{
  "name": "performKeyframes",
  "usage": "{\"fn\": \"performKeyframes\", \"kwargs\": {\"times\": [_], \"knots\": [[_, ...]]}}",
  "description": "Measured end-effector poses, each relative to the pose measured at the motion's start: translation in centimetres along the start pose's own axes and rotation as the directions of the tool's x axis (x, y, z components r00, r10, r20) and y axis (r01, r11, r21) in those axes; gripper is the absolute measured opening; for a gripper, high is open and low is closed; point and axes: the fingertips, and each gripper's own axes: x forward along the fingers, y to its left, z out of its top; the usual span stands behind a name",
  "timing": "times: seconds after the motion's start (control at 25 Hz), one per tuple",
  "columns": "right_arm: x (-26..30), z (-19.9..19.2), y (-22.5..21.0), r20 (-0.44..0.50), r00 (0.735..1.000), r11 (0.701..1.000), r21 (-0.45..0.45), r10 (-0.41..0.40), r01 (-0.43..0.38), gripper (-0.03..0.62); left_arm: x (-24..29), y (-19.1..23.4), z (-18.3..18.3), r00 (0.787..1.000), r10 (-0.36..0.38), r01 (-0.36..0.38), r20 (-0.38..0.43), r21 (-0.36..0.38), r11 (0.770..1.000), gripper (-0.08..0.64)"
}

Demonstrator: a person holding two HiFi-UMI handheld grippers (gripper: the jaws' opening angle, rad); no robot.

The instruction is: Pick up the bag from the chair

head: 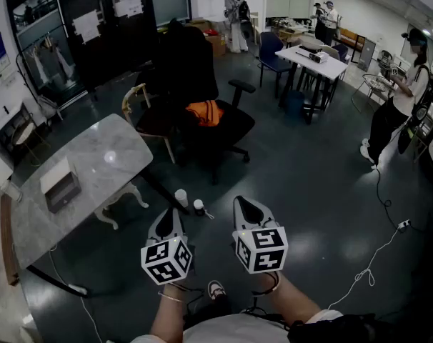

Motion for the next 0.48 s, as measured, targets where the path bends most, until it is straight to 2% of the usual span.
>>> {"fn": "performKeyframes", "kwargs": {"times": [0.32,0.48], "knots": [[2.6,0.7,-0.6,-0.001,1.0,1.0,-0.001,0.012,-0.012,0.032,2.5,0.0,0.4,1.0,0.003,-0.003,-0.012,0.012,1.0,0.018],[5.1,1.4,-1.2,0.013,0.999,0.998,0.05,0.035,-0.035,0.032,4.8,0.4,1.3,1.0,-0.007,0.007,-0.005,0.019,1.0,0.018]]}}
